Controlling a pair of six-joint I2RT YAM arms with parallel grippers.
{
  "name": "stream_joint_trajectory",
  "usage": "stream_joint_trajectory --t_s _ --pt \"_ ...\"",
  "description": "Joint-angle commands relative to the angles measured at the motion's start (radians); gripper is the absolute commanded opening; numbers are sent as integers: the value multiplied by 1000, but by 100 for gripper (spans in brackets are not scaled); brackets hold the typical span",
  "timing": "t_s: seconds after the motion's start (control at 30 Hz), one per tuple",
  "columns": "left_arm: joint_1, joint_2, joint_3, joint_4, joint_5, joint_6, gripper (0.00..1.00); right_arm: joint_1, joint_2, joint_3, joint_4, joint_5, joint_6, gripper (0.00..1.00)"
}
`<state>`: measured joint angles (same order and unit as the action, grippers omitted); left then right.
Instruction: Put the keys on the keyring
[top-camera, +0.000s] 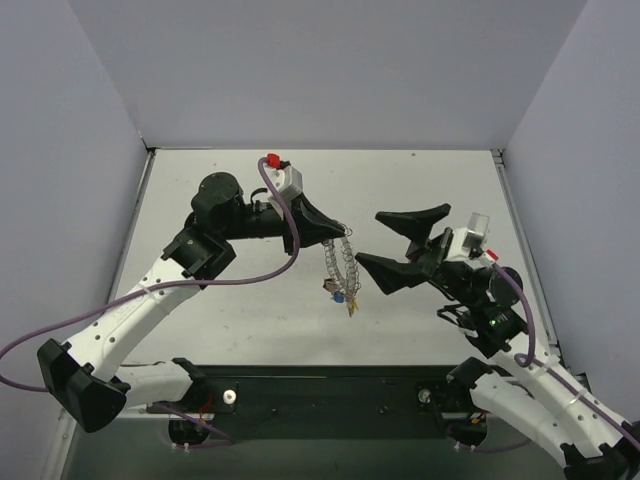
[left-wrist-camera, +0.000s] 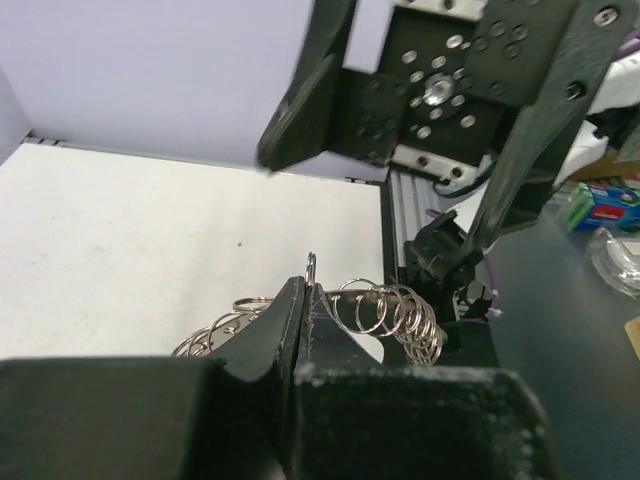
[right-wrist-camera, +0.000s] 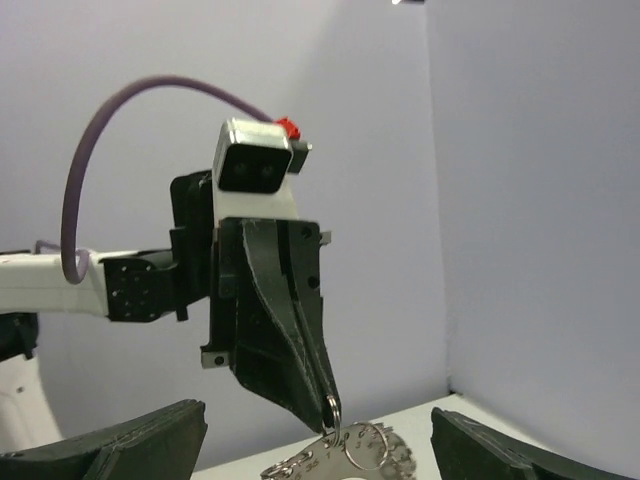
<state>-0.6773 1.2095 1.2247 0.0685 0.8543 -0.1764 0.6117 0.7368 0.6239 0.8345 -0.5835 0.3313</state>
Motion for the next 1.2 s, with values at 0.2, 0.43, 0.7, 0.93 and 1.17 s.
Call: stream_joint_trajectory --t_s 0.2,0.43,0.7,0.93,1.17 --pt "19 -65 -30 28 -152 29 0 -7 -126 -6 -73 260 -149 100" --pt "31 -100 -85 19 -230 43 0 -7 -53 36 -139 257 -153 100" --pt "123 -145 -157 -22 -296 11 0 -18 111 118 -230 298 -140 100" --pt "349 -237 -143 -180 -412 -17 0 -29 361 344 -458 384 -81 100" --pt "671 -320 -152 -236 -471 -90 0 -32 786 646 -600 343 -46 100"
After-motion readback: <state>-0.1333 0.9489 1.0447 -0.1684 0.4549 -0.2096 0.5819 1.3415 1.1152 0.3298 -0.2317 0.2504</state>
